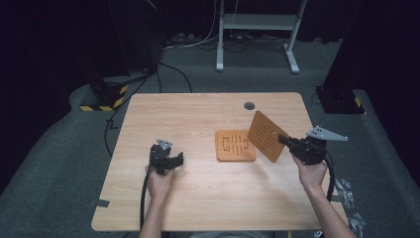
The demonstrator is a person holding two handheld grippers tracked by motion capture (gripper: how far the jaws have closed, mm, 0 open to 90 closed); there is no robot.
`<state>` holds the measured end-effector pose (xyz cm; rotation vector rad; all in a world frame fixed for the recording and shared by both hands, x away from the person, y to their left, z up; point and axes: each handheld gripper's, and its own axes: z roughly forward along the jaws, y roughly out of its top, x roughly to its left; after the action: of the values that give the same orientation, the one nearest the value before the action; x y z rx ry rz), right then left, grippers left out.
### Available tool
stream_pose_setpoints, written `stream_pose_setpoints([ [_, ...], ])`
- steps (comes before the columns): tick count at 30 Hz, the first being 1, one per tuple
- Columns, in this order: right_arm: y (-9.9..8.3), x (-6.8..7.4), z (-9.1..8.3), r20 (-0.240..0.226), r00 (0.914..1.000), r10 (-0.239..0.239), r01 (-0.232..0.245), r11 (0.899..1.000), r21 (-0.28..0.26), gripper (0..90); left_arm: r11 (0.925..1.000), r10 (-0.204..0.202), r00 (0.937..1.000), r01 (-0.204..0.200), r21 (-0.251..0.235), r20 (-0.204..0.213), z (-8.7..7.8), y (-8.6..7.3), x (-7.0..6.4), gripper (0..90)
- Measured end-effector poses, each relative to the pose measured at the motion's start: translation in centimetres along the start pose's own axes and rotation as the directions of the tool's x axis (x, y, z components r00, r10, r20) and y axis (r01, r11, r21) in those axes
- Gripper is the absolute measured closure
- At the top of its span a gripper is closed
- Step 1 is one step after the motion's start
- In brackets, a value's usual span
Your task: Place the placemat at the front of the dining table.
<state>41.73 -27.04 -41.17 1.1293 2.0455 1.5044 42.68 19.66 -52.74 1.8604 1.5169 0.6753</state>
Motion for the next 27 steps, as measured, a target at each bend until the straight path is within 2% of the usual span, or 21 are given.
stream_pose_setpoints([
  [4,0.0,-0.7,0.0,0.019,0.9997,0.017,-0.017,1.0,-0.008,86.5,1.0,0.002,1.0,-0.002,-0.001,0.0,0.0,0.0,0.0,26.3],
  [7,-0.1,-1.3,0.1,0.051,0.9985,0.022,-0.022,1.0,-0.003,86.5,1.0,0.003,1.0,-0.003,0.0,0.0,0.0,0.0,0.0,26.3],
  [14,-0.4,-2.4,0.3,0.113,0.9918,0.059,-0.059,0.998,-0.007,86.5,1.0,0.001,1.0,-0.001,0.0,-0.001,0.0,0.0,0.0,26.3],
  [22,-0.4,-3.3,0.6,0.149,0.9869,0.061,-0.063,0.998,0.003,86.5,1.0,0.001,1.0,-0.001,0.0,0.0,0.0,0.0,0.0,26.3],
  [27,-0.5,-3.9,0.9,0.179,0.9802,0.086,-0.086,0.996,-0.004,86.4,1.0,0.002,1.0,-0.002,-0.001,0.0,0.0,0.0,0.0,26.3],
])
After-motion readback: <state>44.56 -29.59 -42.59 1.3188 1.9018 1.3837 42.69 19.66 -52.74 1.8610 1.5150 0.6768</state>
